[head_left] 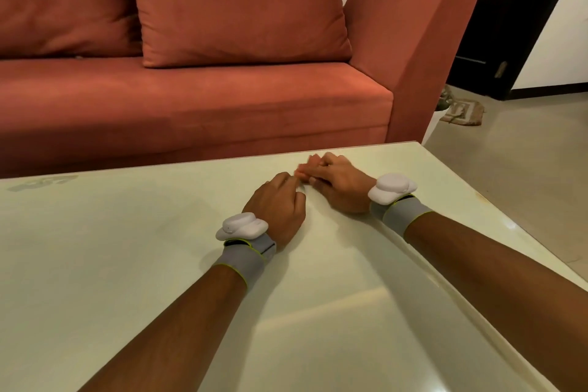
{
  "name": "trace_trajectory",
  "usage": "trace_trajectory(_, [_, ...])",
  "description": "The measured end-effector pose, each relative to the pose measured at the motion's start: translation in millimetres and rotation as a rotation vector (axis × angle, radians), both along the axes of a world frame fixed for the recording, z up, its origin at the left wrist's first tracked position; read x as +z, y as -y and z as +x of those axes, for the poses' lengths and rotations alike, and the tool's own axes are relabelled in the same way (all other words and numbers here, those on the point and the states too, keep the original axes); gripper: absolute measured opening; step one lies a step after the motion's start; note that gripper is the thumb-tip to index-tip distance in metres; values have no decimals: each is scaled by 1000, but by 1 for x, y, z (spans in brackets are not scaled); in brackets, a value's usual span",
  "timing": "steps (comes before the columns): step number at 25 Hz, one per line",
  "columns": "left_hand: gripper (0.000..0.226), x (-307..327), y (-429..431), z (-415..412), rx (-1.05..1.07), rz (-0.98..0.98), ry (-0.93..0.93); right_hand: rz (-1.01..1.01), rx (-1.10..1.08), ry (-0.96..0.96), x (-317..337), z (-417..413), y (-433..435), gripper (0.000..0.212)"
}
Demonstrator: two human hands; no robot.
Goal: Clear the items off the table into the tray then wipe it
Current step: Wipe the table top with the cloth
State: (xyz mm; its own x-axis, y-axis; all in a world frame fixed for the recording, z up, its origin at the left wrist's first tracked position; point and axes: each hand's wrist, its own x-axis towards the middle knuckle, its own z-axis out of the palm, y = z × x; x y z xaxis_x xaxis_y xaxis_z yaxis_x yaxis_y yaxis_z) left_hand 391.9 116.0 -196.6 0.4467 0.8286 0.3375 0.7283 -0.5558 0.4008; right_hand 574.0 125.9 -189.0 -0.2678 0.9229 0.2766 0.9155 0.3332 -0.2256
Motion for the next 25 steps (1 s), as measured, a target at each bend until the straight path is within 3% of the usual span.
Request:
trace_trajectory(1, [27, -1, 0, -1, 0, 3, -4, 25, 50, 28, 0, 2, -3, 36])
trace_trajectory(2, [28, -2, 0, -1, 4, 4, -7, 41, -32, 57, 4, 14, -11, 36])
trace_trajectory(5, [34, -3, 1, -1, -9, 9, -24, -55, -686, 121, 7, 61, -41, 35])
trace_trajectory(6, [38, -4, 1, 0, -26, 22, -34, -88, -731, 122, 7, 60, -47, 35])
trace_trajectory(7, [41, -4, 0, 0, -28, 34, -37, -113, -688, 96, 6, 48, -56, 36])
trace_trajectory(9, [41, -2, -2, 0, -12, 48, -45, -119, -401, 63, -2, 7, -66, 39])
trace_trajectory(11, [30, 2, -2, 3, 6, 48, -107, -121, -154, 67, -12, -18, -62, 38])
trace_trajectory(13, [16, 5, -3, 13, 46, 38, -185, -82, -169, 70, -3, 13, -50, 37])
trace_trajectory(15, [20, 5, -8, 31, 94, 69, -198, -43, -411, 164, 1, 81, -40, 44])
trace_trajectory(17, [35, -3, -13, 50, 55, 111, -153, -99, -798, 185, 4, 148, -22, 48])
trace_trajectory(19, [43, -11, -19, 56, 5, 132, -143, -168, -949, 182, 8, 171, -25, 49])
trace_trajectory(21, [44, -14, -21, 54, 1, 141, -140, -102, -764, 118, 11, 140, -31, 47])
trace_trajectory(25, [46, -15, -19, 51, 9, 151, -128, 11, -131, 48, -2, 69, -11, 34])
